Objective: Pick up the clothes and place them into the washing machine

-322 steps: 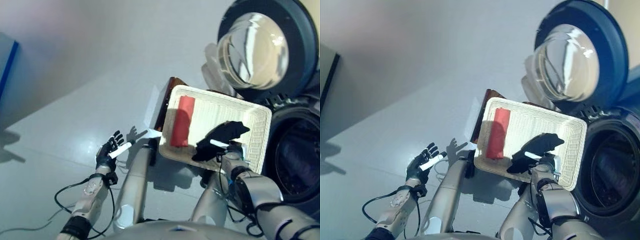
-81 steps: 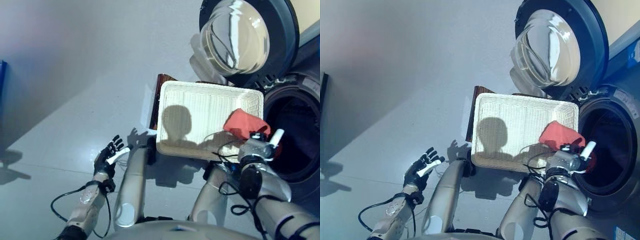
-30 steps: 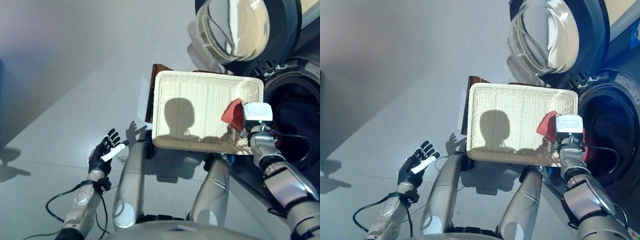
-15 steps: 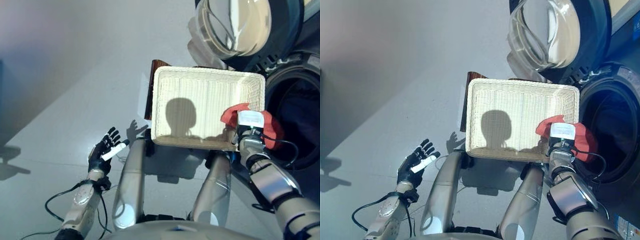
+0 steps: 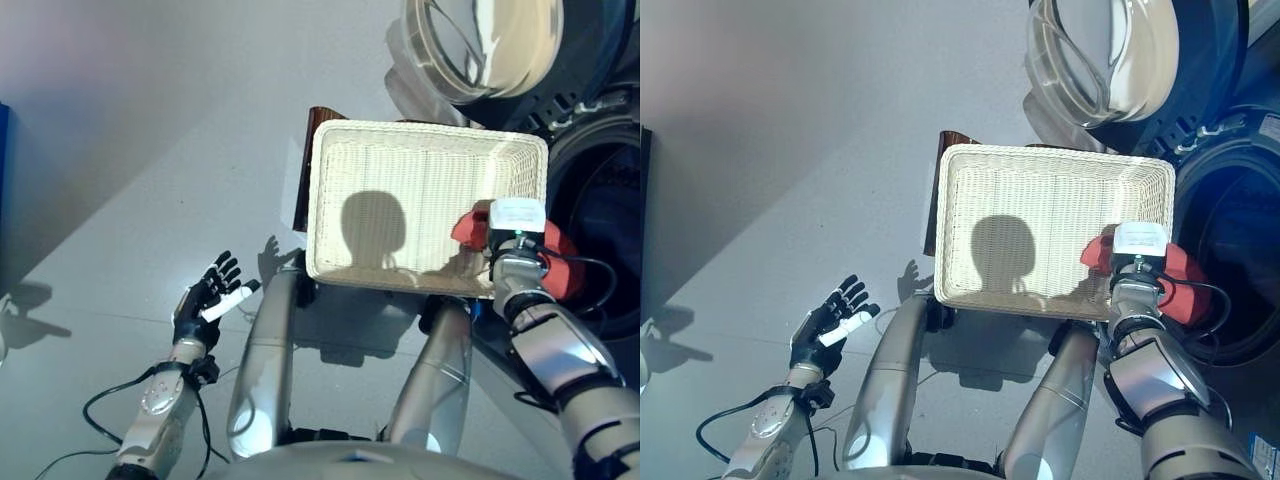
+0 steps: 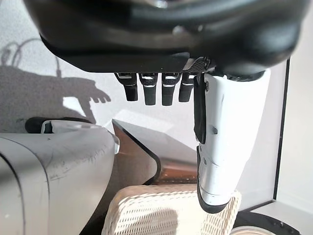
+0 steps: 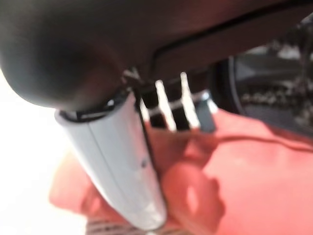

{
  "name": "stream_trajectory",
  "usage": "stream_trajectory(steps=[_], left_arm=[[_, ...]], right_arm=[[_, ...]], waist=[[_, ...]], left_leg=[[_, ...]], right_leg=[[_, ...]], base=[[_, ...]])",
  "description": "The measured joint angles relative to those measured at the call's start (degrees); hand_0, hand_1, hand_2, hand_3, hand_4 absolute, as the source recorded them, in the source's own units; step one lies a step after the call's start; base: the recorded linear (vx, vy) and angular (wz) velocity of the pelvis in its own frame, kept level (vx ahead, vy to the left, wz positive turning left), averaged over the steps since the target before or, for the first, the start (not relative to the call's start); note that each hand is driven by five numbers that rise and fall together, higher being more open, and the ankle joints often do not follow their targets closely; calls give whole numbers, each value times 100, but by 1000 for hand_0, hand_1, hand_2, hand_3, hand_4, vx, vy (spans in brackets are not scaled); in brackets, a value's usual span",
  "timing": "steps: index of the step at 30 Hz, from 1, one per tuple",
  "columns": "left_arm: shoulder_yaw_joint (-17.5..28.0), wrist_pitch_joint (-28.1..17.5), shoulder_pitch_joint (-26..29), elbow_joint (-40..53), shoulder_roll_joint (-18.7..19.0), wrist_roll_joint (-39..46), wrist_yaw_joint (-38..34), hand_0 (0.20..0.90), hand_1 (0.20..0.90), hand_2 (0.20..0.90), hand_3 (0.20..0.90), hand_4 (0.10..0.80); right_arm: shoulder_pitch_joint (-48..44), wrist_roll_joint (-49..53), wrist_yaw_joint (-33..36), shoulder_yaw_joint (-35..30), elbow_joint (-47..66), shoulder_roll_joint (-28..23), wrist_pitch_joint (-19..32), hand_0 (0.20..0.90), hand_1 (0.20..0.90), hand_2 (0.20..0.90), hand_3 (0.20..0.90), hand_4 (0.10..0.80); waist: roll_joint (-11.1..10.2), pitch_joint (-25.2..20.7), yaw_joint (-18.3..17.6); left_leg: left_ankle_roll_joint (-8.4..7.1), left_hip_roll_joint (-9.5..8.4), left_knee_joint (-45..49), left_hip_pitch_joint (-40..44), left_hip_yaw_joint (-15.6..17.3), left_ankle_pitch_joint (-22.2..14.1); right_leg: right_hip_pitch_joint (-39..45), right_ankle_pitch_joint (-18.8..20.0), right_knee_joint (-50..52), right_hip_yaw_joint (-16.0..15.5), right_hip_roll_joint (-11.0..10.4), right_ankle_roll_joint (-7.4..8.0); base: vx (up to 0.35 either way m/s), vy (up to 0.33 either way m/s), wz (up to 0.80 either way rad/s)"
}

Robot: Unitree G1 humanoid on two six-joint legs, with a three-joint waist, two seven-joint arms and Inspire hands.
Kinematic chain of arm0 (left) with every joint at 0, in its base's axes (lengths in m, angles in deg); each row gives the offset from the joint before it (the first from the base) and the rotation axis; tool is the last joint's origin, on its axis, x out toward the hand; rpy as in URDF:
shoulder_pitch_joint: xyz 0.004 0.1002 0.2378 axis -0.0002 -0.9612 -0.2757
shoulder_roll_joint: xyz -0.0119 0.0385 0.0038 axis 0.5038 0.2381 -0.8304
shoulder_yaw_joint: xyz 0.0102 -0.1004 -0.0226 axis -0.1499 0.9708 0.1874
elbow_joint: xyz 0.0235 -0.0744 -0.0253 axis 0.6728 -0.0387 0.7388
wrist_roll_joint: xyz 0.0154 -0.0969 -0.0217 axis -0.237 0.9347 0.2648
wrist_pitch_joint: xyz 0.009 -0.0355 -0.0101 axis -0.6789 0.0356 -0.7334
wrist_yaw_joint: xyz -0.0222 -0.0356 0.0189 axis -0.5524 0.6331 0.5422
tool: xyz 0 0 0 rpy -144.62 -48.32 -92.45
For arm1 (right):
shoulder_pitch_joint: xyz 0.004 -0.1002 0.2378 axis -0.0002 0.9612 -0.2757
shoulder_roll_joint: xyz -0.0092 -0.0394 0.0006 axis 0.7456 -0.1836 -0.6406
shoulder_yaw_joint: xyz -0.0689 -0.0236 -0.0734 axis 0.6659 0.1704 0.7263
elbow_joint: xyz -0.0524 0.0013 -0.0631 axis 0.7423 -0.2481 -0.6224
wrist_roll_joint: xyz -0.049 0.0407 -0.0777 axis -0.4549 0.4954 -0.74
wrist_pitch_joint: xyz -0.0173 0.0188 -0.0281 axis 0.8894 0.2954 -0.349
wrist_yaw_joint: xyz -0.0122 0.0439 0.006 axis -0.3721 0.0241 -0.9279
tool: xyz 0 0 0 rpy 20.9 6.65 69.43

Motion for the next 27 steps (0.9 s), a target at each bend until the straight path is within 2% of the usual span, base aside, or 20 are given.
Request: stream_trajectory(steps=[10,12,14,16,19,22,23,27], left_arm=[[276,3,-36,1,0,1,-97,900,900,900,900,800],[318,5,-49,-1,-18,2,-94,900,900,900,900,800],[375,37,-46,-49,-101,3,-101,900,900,900,900,800],[400,51,-52,-171,-162,4,-110,900,900,900,900,800],[417,39,-49,-179,-169,9,-110,900,900,900,900,800],[406,6,-52,-169,-157,14,-54,900,900,900,900,800],[402,3,-52,-166,-157,15,-52,900,900,900,900,800],[370,-2,-97,-192,-152,30,-54,900,900,900,900,800]], right_arm=[[428,76,41,-569,1034,-103,-104,200,200,200,200,300],[718,137,27,-979,1684,-167,-137,200,200,200,200,300],[1174,368,166,-1546,2453,-148,-159,200,200,200,200,300],[1386,945,565,-2030,2720,95,-147,200,200,200,200,300],[1233,2019,984,-2514,2245,321,159,200,200,200,200,300],[952,3435,1155,-2857,1583,322,718,200,200,200,200,300],[909,3625,1157,-2957,1524,317,816,200,200,200,200,300],[653,5408,1150,-3777,1040,328,1477,200,200,200,200,300]], waist=[[-6,1,-173],[-16,5,-180],[-37,19,-258],[-85,34,-308],[-136,18,-337],[-171,-36,-339],[-172,-37,-341],[-168,-80,-303]], left_leg=[[-8,16,-92,38,10,21],[-12,23,-201,82,23,57],[-16,22,-497,269,37,254],[-51,21,-857,596,30,357],[-131,22,-1222,886,0,431],[-195,31,-1649,1038,-22,681],[-205,32,-1691,1052,-31,710],[-233,38,-1995,1304,-44,835]], right_leg=[[49,17,-140,-2,61,-20],[69,55,-237,-1,108,-36],[249,215,-539,-57,155,2],[531,367,-879,-99,209,18],[787,429,-1141,-195,224,-4],[852,522,-1346,-278,236,-102],[853,527,-1357,-286,241,-105],[1063,564,-1530,-349,266,-122]], base=[[-2,-4,-1],[-95,-27,-6],[-40,-30,-9],[62,-49,-15],[30,-40,-4],[7,-22,3],[46,-19,3],[40,-30,1]])
